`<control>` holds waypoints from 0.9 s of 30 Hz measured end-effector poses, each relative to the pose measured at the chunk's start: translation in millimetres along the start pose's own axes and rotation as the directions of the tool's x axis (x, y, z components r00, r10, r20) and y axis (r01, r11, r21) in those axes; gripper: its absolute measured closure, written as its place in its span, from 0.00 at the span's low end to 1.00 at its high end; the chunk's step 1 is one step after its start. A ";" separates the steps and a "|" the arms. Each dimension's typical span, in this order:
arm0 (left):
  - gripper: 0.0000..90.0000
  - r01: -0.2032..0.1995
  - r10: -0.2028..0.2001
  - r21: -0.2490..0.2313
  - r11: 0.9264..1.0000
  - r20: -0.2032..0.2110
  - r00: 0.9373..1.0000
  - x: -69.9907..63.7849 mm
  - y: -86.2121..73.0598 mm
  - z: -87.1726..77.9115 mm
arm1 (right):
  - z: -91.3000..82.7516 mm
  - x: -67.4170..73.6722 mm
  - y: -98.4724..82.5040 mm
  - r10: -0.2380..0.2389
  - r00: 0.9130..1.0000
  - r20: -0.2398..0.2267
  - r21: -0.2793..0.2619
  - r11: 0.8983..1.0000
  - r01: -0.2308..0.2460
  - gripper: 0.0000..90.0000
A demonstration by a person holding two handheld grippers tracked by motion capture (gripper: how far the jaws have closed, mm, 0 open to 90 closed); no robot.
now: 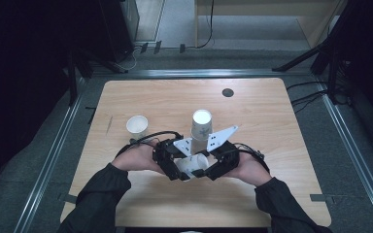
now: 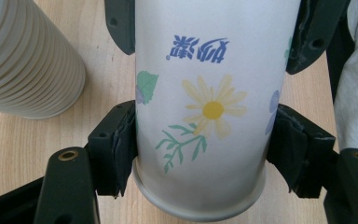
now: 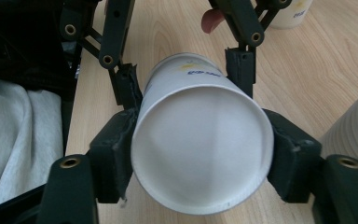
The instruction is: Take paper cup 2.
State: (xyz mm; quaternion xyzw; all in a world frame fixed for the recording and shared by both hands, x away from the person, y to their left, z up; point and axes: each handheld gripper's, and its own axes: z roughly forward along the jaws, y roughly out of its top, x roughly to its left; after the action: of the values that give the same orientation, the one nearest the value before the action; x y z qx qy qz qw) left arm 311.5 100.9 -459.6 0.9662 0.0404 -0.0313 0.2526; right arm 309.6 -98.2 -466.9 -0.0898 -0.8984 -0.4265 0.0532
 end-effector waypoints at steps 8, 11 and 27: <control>0.25 0.020 -0.019 -0.051 0.998 0.009 1.000 1.9 -2.2 -4.2 | -4.0 -0.4 0.7 0.006 1.000 0.002 -0.008 1.000 -0.006 0.39; 0.14 0.059 -0.059 -0.097 0.994 -0.001 0.998 3.9 -4.7 -8.1 | -11.3 -2.1 0.3 0.006 1.000 0.020 -0.030 1.000 -0.006 0.39; 0.10 0.136 -0.129 -0.279 0.951 0.041 0.991 6.1 -27.3 -16.7 | -33.1 -3.0 2.8 0.014 1.000 0.026 -0.121 0.993 -0.011 0.39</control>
State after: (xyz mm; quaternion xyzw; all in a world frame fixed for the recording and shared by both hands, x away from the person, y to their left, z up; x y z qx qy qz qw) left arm 315.7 133.2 -458.8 0.9151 0.1063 -0.0530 0.3853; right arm 313.8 -122.5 -444.5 -0.1040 -0.8711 -0.4784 0.0384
